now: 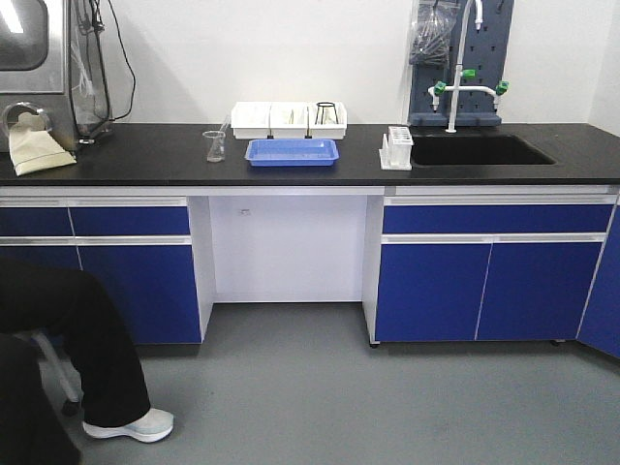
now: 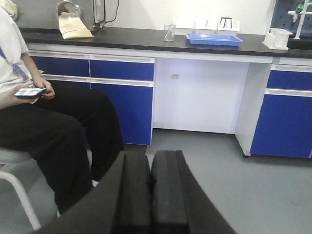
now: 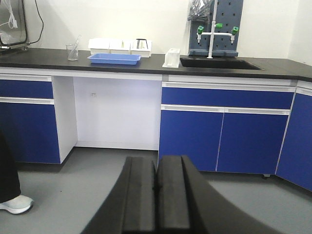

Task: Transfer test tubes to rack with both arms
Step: 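Drive the base up to the bench with the beaker and tray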

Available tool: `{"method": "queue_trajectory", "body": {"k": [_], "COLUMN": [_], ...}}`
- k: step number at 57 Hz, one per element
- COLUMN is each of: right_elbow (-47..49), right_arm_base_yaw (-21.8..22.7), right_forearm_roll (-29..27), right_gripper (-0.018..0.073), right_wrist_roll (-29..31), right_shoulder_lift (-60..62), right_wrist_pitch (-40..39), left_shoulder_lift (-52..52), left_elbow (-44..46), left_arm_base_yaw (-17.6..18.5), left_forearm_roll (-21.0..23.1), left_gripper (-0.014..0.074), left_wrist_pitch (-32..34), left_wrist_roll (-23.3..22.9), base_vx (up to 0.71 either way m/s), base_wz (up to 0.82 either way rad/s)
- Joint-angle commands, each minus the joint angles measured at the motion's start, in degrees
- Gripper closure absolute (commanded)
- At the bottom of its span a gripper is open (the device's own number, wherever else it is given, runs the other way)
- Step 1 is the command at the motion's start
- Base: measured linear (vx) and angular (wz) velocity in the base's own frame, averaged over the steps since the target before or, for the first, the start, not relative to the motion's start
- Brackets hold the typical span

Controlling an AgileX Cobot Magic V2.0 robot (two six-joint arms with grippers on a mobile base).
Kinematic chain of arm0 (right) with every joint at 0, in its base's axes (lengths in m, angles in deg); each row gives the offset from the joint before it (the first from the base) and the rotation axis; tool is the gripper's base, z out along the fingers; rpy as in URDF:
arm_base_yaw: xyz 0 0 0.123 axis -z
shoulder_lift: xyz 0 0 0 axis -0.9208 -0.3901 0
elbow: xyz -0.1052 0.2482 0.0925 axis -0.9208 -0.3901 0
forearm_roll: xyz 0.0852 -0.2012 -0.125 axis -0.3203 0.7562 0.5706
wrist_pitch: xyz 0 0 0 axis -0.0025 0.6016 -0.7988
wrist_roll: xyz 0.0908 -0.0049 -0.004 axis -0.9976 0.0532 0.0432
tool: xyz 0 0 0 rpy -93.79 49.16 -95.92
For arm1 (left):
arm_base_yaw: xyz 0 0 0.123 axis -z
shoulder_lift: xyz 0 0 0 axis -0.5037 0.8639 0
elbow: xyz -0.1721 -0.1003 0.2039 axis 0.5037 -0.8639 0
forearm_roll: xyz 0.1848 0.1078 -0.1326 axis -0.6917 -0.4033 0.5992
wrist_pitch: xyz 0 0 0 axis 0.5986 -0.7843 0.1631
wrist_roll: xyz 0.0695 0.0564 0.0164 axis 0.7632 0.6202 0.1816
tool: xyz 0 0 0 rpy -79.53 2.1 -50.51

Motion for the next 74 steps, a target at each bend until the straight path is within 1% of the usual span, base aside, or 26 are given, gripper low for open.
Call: {"method": "queue_trajectory", "body": {"k": [1, 50, 74], "right_elbow": [-0.79, -0.79, -0.79], "right_arm_base_yaw": [0.15, 0.15, 0.15], "right_forearm_roll": [0.52, 0.52, 0.52], "right_gripper": [0.0568, 0.0568, 0.0568], "right_wrist_roll": [0.44, 0.44, 0.44], "right_shoulder_lift": [0.61, 0.61, 0.61], "right_wrist_pitch": [-5.01, -5.01, -5.01], "left_shoulder_lift": [-0.16, -0.16, -0.16], "left_elbow": [1.47, 1.47, 1.47], "left_arm_base_yaw": [0.0, 0.0, 0.0], "left_forearm_roll": [0.39, 0.39, 0.39], "left_gripper": [0.0601, 0.0601, 0.0601], "left_wrist_pitch": [4.59, 4.59, 4.59], "left_wrist_roll": [0.05, 0.05, 0.05], "base_vx": [0.0, 0.0, 0.08], "base_wz": [0.0, 0.0, -0.02]}}
